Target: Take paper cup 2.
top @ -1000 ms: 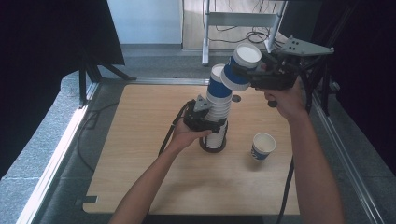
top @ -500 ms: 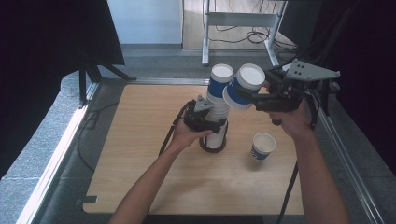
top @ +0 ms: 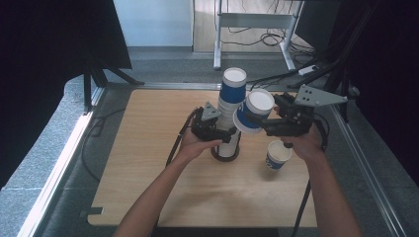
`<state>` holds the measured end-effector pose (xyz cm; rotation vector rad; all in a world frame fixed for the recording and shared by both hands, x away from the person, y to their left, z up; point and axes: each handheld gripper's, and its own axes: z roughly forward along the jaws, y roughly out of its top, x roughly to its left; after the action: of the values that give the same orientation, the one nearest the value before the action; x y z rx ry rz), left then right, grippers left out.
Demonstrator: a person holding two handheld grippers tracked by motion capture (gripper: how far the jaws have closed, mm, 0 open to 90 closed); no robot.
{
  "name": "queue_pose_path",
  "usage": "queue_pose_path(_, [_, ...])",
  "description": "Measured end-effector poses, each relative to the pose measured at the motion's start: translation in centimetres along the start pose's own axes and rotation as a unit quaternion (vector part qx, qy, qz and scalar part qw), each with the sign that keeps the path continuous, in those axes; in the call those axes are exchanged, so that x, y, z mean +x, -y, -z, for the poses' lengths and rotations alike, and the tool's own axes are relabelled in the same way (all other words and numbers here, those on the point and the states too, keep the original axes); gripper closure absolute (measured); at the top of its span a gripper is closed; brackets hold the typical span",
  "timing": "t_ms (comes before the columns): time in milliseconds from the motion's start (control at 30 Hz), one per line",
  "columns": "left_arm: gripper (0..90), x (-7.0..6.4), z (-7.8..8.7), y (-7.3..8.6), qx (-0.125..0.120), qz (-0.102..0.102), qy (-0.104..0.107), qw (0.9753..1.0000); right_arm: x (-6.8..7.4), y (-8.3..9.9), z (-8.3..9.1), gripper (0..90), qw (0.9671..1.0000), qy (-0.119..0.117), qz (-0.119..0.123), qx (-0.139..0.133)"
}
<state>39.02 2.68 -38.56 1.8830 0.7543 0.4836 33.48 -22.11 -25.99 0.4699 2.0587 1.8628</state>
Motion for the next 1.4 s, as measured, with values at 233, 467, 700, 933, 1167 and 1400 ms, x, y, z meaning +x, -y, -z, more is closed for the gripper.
queue_pose_path(233, [8.5,-0.4,2.0,1.6,-0.015,-0.009,-0.004,0.9998,0.5,1.8,0.0,27.1,1.0,-0.004,-0.005,0.005])
queue_pose_path(467, [8.8,-1.3,4.3,3.5,-0.022,-0.013,0.007,0.9996,1.6,4.7,-0.1,27.1,0.9997,-0.013,-0.019,0.006])
queue_pose_path(700, [10.8,-1.9,6.4,5.6,-0.021,-0.026,0.004,0.9994,2.4,7.8,-0.4,27.0,0.9992,-0.02,-0.033,0.014])
queue_pose_path(933, [12.2,-2.6,8.2,8.0,-0.026,-0.017,0.002,0.9995,3.6,10.4,-0.6,26.9,0.9989,-0.02,-0.033,0.025])
queue_pose_path(1167, [12.7,-3.0,9.6,10.0,-0.03,-0.001,0.002,0.9995,4.7,12.6,-0.8,26.9,0.9987,-0.021,-0.035,0.03])
queue_pose_path(1400, [13.3,-2.8,10.2,11.4,-0.032,0.018,0.01,0.9993,5.5,14.6,-1.4,26.9,0.9979,-0.022,-0.038,0.048])
